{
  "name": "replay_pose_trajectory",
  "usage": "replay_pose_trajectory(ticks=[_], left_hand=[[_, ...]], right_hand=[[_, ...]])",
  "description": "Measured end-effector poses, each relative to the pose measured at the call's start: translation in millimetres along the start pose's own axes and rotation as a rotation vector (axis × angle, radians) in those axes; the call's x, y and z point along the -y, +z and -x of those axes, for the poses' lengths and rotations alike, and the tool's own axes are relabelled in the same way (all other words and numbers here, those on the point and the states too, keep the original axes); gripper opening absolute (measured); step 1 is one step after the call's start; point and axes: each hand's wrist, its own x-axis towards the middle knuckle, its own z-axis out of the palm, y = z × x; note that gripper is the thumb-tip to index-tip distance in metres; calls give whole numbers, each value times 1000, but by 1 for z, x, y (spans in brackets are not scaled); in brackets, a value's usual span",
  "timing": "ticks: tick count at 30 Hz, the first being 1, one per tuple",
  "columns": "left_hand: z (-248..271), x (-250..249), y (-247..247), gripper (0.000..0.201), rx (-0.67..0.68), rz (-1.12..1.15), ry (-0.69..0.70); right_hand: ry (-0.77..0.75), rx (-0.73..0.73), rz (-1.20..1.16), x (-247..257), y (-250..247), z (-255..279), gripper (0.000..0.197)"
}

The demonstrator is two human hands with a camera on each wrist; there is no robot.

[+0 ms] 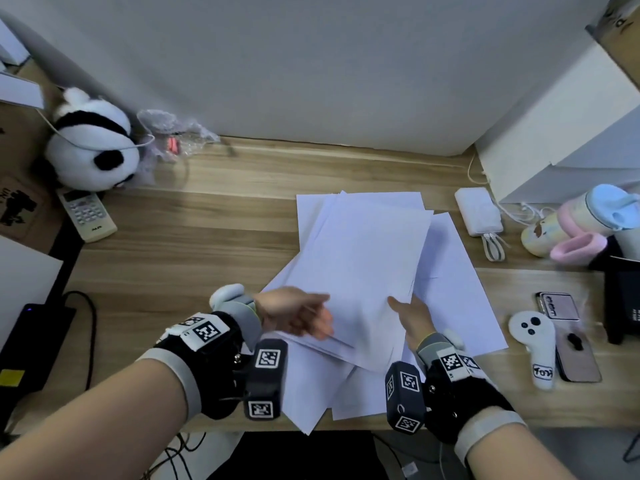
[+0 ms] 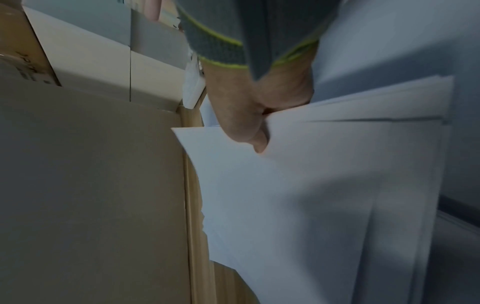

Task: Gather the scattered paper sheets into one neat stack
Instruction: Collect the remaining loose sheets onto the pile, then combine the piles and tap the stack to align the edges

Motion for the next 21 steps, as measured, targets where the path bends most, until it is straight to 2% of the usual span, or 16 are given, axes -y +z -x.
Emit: replay_pose_trajectory(ticks=[3,4,5,7,8,9,10,13,15,18,21], left_hand=[[6,-18,-19,19,-404,321,306],[7,-23,-24,9,-520,331,376],[10,-27,-28,16,-592,284,406],[10,-32,-36,62,-626,111,397],[10,-35,-40,79,-618,28,386],[9,-36,-43,88,-605,-18,389],[8,-38,-46,86,-596,-18,407],[17,-45,-43,40,-599,130,489],[20,-44,-42,22,-635,196,563],[20,-36,-41,26,-645,199,641],[19,-27,-39,28,-647,154,625]], right_hand=[[-72,-19,-42,11,-4,9,38],[-103,-11,-59,16,-5,12,38],[-135,4,-75,22,-6,16,38],[-210,47,-102,37,-4,27,35],[-252,74,-116,46,-3,32,33],[-296,98,-130,54,0,37,32],[-341,120,-141,62,3,42,30],[-451,191,-155,81,10,53,20],[-483,211,-155,89,13,57,14],[-498,198,-141,88,16,56,14],[-486,210,-127,80,18,52,23]])
